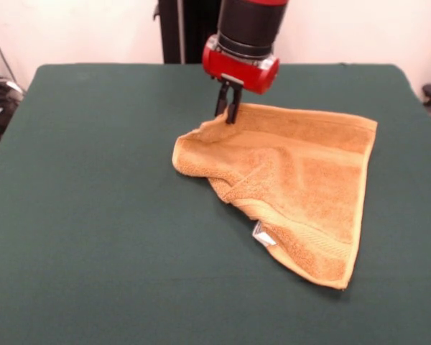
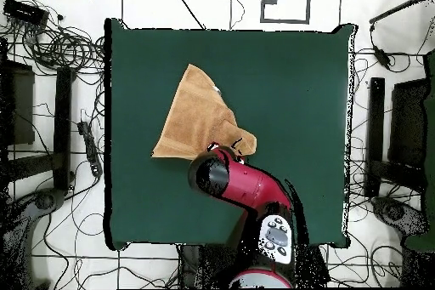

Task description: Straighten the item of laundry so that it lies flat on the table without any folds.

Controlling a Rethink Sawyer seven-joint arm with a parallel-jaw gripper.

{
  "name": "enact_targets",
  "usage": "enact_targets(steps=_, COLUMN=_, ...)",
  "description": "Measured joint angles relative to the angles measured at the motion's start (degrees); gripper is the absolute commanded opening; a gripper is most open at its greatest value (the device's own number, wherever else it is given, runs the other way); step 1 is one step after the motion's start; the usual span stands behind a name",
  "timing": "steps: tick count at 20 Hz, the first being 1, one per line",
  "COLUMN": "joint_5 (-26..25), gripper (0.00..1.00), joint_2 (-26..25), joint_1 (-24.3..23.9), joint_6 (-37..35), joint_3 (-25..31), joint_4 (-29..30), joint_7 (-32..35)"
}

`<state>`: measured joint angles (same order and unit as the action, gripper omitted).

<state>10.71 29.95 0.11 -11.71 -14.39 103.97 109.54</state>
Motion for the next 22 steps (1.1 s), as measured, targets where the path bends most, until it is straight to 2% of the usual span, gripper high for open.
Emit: enact_targets(steps=22, joint_5=-0.85, gripper=0.0, joint_2=0.01, joint_1=-1.64, joint_6=0.01, joint_3=-0.07, joint_4=1.25, joint_7=0.0)
